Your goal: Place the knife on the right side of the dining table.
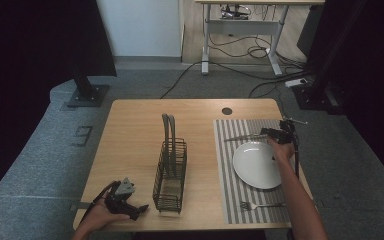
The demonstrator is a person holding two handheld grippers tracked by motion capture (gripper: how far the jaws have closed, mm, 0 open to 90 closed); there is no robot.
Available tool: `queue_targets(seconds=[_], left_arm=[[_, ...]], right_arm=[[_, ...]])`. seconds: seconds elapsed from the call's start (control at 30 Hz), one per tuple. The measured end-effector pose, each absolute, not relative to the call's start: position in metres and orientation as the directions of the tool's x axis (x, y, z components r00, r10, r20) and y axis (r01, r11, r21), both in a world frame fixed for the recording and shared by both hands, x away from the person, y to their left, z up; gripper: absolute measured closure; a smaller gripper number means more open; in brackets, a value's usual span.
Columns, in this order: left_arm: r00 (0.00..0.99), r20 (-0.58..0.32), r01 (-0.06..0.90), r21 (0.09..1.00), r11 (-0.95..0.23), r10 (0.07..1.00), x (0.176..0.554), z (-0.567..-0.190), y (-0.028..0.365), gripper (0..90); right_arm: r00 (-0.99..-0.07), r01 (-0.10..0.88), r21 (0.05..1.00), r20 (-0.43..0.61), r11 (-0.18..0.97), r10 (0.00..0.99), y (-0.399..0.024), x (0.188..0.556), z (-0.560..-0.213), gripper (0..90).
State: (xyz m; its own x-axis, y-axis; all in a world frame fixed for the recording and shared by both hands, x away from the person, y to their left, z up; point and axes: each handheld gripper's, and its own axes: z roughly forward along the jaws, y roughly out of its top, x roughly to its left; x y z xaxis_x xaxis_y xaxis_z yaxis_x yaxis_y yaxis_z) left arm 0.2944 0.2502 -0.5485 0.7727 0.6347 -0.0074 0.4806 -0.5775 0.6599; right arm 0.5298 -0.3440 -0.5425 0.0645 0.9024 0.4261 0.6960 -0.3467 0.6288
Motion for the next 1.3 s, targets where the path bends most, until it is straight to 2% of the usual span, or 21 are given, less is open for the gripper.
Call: queue_targets(seconds=[0.17, 0.37, 0.8, 1.1, 1.17, 1.3], left_arm=[[0.774, -0.008, 0.48, 0.66, -0.578, 0.633, 0.294, -0.548, 0.25, 0.0], [0.774, -0.008, 0.479, 0.66, -0.579, 0.633, 0.294, -0.548, 0.25, 0.0], [0.775, -0.007, 0.478, 0.66, -0.58, 0.631, 0.294, -0.549, 0.25, 0.0], [0.777, -0.007, 0.477, 0.66, -0.581, 0.63, 0.294, -0.549, 0.25, 0.0], [0.777, -0.008, 0.477, 0.66, -0.581, 0.629, 0.294, -0.548, 0.25, 0.0], [0.778, -0.008, 0.476, 0.66, -0.581, 0.628, 0.294, -0.549, 0.25, 0.0]], right_arm=[[0.068, 0.709, 0.629, 0.389, -0.319, 0.919, -0.343, 0.529, -0.541, 38.7], [0.058, 0.707, 0.632, 0.396, -0.317, 0.917, -0.342, 0.528, -0.537, 38.0], [-0.11, 0.685, 0.713, 0.305, -0.15, 0.946, -0.317, 0.546, -0.515, 39.6], [-0.157, 0.735, 0.677, 0.227, -0.04, 0.961, -0.292, 0.569, -0.523, 40.4], [-0.139, 0.772, 0.635, 0.224, -0.036, 0.965, -0.291, 0.572, -0.53, 40.0], [-0.114, 0.778, 0.625, 0.242, -0.065, 0.964, -0.294, 0.572, -0.535, 41.1]])
